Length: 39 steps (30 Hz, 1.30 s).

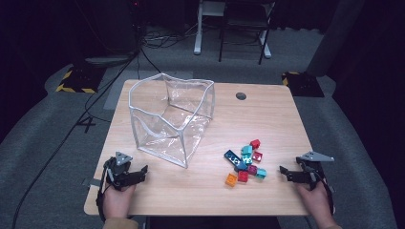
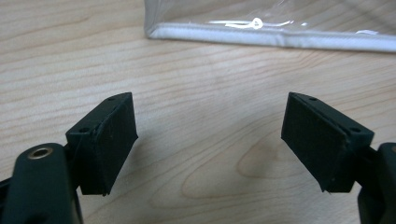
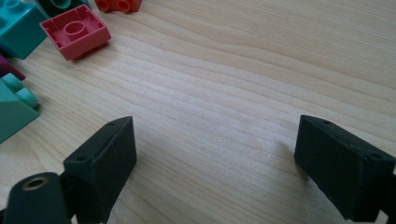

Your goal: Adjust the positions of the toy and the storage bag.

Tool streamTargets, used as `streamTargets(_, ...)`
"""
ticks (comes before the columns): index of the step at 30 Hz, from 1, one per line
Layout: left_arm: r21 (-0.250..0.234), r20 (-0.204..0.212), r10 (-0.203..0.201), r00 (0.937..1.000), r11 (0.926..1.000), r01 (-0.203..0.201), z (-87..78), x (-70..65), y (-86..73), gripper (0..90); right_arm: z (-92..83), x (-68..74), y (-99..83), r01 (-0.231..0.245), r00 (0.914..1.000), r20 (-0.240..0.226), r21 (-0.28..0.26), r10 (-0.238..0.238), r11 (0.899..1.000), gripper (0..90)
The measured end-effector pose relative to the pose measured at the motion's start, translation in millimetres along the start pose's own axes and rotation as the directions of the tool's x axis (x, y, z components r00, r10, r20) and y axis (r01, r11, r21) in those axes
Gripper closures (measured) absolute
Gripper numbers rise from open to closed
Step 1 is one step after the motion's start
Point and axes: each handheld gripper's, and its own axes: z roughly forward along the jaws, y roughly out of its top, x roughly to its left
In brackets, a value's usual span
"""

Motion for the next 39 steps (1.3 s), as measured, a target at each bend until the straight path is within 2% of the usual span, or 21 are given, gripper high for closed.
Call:
streamTargets(4,-0.01,0.004,0.02,0.9998,0.9997,-0.02,-5.6,-0.8,4.3,21.5,-0.9,1.1,-0.6,0.002,1.0,-0.001,-0.006,-0.002,1.0,16.3)
streamTargets(7,-0.027,0.006,0.016,0.9999,0.9995,-0.016,-11.4,-1.1,9.7,22.8,-1.6,1.7,-0.9,-0.001,1.0,0.001,-0.008,0.001,1.0,18.8)
streamTargets(8,-0.035,0.015,0.012,0.9998,0.9993,-0.011,-15.2,-0.5,13.3,23.8,-3.1,2.5,-1.9,-0.003,1.0,0.004,-0.02,0.004,1.0,25.6)
streamTargets(12,-0.062,0.01,0.025,0.9996,0.9978,-0.024,-20.4,2.6,20.4,25.4,-5.9,3.2,-3.0,-0.012,0.9999,0.009,-0.03,0.012,0.999,37.7)
streamTargets(14,-0.068,0.003,0.023,0.9997,0.9974,-0.023,-21.0,4.6,22.1,25.6,-8.1,2.4,-3.6,-0.013,0.9999,0.011,-0.029,0.014,1.0,43.6)
streamTargets(16,-0.081,0.002,0.012,0.9999,0.9967,-0.012,-21.9,9.0,25.1,25.8,-11.0,1.7,-3.4,-0.017,0.9998,0.01,-0.016,0.017,1.0,53.2)
streamTargets(17,-0.095,0.008,0.006,0.9999,0.9954,-0.005,-23.7,14.0,28.3,26.1,-12.7,1.4,-2.5,-0.016,0.9999,0.005,-0.01,0.016,1.0,54.6)
streamTargets(20,-0.109,0.011,0.007,0.9999,0.994,-0.006,-26.7,17.6,32.4,27.6,-16.9,3.3,1.0,-0.015,0.9999,-0.004,-0.022,0.015,1.0,56.7)
streamTargets(22,-0.124,0.018,0.018,0.9997,0.9922,-0.016,-29.7,19.2,37.1,33.6,-19.9,7.5,6.0,0.001,0.9998,-0.018,-0.025,-0.001,1.0,57.0)
streamTargets(25,-0.134,0.017,0.043,0.9989,0.9901,-0.04,-29.0,21.1,44.9,35.3,-21.7,12.9,13.2,0.017,0.9991,-0.038,-0.024,-0.017,1.0,57.6)
streamTargets(28,-0.133,0.018,0.061,0.998,0.9894,-0.059,-26.1,23.0,52.7,40.4,-24.3,17.9,25.0,0.012,0.9968,-0.079,-0.03,-0.014,0.999,57.6)
streamTargets(31,-0.154,0.041,0.058,0.9974,0.9867,-0.051,-25.2,27.6,61.3,42.6,-26.1,21.3,32.5,0.024,0.995,-0.096,-0.037,-0.027,0.999,57.4)
streamTargets(33,-0.176,0.07,0.074,0.9948,0.9826,-0.06,-23.8,29.7,71.6,49.3,-27.6,27.3,45.4,0.035,0.9916,-0.123,-0.044,-0.04,0.998,57.1)
streamTargets(35,-0.178,0.069,0.083,0.9941,0.9816,-0.069,-22.3,28.9,75.0,52.3,-26.8,32.2,53.1,0.062,0.9899,-0.125,-0.044,-0.067,0.997,56.9)
streamTargets(37,-0.173,0.061,0.108,0.9923,0.9802,-0.096,-15.8,27.5,82.8,55.6,-24.9,36.2,59.0,0.078,0.9882,-0.129,-0.043,-0.083,0.996,56.6)
streamTargets(39,-0.172,0.068,0.106,0.992,0.9807,-0.093,-13.7,27.3,84.3,61.5,-23.1,39.6,63.3,0.08,0.9863,-0.141,-0.043,-0.086,0.996,56.5)
